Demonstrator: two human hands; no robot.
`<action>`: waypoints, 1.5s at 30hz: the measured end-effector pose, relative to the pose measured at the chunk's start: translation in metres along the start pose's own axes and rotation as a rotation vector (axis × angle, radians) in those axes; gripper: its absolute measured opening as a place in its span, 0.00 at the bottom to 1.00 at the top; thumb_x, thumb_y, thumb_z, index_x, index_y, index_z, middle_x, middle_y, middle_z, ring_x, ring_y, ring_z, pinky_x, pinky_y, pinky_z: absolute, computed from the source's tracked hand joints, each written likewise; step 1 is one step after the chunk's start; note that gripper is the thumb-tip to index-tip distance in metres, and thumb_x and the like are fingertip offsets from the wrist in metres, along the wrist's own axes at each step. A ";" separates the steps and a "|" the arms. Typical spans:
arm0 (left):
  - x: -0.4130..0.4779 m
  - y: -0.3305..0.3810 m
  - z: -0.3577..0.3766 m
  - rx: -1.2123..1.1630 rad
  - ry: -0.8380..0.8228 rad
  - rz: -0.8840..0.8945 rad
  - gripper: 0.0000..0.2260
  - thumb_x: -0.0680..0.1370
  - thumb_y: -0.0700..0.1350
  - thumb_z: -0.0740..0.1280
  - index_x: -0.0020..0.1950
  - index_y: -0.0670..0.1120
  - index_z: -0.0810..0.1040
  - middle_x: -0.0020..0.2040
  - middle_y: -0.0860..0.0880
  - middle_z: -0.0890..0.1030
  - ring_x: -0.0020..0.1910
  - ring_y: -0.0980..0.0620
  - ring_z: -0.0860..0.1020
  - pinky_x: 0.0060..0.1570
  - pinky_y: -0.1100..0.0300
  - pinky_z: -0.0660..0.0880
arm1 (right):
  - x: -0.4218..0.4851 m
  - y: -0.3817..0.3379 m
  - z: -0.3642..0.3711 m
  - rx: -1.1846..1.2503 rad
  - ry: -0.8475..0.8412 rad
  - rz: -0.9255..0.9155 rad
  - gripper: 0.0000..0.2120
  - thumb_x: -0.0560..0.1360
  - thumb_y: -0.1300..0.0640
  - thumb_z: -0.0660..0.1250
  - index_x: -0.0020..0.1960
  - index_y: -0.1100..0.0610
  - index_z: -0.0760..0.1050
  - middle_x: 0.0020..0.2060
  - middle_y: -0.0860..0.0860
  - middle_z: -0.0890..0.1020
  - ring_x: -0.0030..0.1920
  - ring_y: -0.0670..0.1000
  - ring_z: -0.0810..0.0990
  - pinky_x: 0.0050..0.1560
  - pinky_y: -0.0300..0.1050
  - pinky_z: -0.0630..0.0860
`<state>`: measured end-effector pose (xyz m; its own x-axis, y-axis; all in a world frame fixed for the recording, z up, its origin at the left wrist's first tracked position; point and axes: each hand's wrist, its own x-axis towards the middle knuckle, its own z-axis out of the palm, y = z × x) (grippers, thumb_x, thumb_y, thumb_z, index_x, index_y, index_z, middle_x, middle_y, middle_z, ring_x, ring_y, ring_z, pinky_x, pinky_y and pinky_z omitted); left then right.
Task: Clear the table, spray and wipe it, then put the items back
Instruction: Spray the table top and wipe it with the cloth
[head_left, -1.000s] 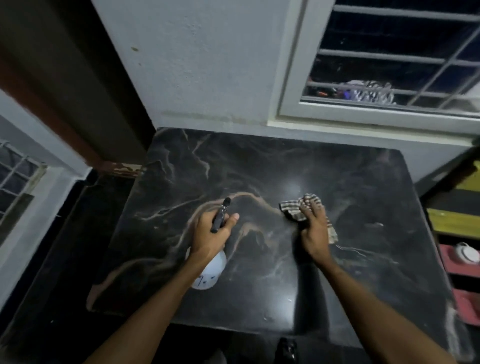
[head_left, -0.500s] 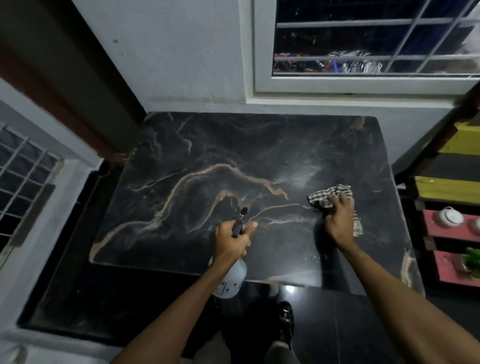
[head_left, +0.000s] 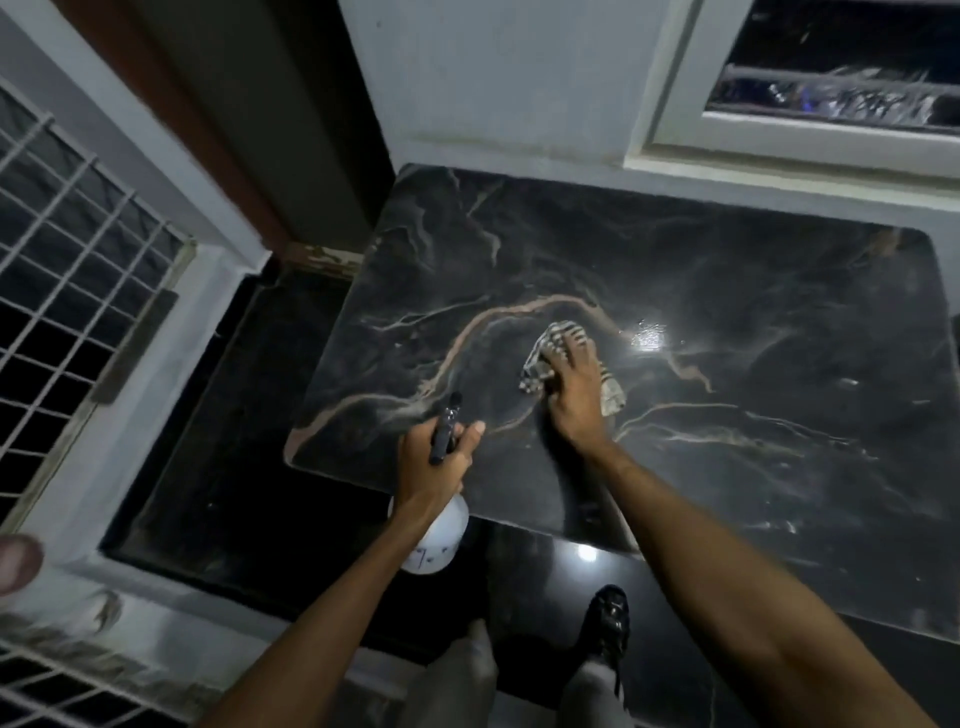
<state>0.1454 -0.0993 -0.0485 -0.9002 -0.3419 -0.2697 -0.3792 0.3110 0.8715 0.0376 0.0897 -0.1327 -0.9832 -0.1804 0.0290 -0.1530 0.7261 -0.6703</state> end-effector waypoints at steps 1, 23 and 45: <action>0.006 -0.009 -0.014 0.017 0.014 0.016 0.20 0.78 0.46 0.74 0.34 0.33 0.74 0.25 0.41 0.77 0.19 0.53 0.72 0.24 0.61 0.70 | 0.005 -0.013 0.014 0.005 0.016 0.076 0.30 0.66 0.64 0.62 0.69 0.59 0.75 0.74 0.63 0.67 0.76 0.70 0.59 0.78 0.62 0.53; -0.026 -0.021 0.004 0.029 -0.082 0.145 0.16 0.78 0.43 0.74 0.33 0.38 0.76 0.26 0.42 0.79 0.19 0.57 0.73 0.27 0.60 0.72 | -0.145 0.006 0.002 -0.024 0.097 0.111 0.40 0.61 0.71 0.61 0.72 0.54 0.72 0.79 0.54 0.59 0.80 0.63 0.55 0.79 0.62 0.53; -0.142 0.082 0.282 0.169 -0.396 0.014 0.20 0.77 0.48 0.74 0.28 0.47 0.73 0.24 0.48 0.77 0.20 0.56 0.73 0.25 0.61 0.73 | -0.223 0.238 -0.239 0.066 0.532 0.595 0.34 0.60 0.75 0.56 0.64 0.61 0.75 0.72 0.59 0.69 0.75 0.63 0.64 0.78 0.57 0.57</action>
<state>0.1823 0.2251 -0.0544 -0.9059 0.0203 -0.4231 -0.3661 0.4650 0.8061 0.1963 0.4615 -0.1209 -0.8165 0.5773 -0.0091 0.4020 0.5570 -0.7267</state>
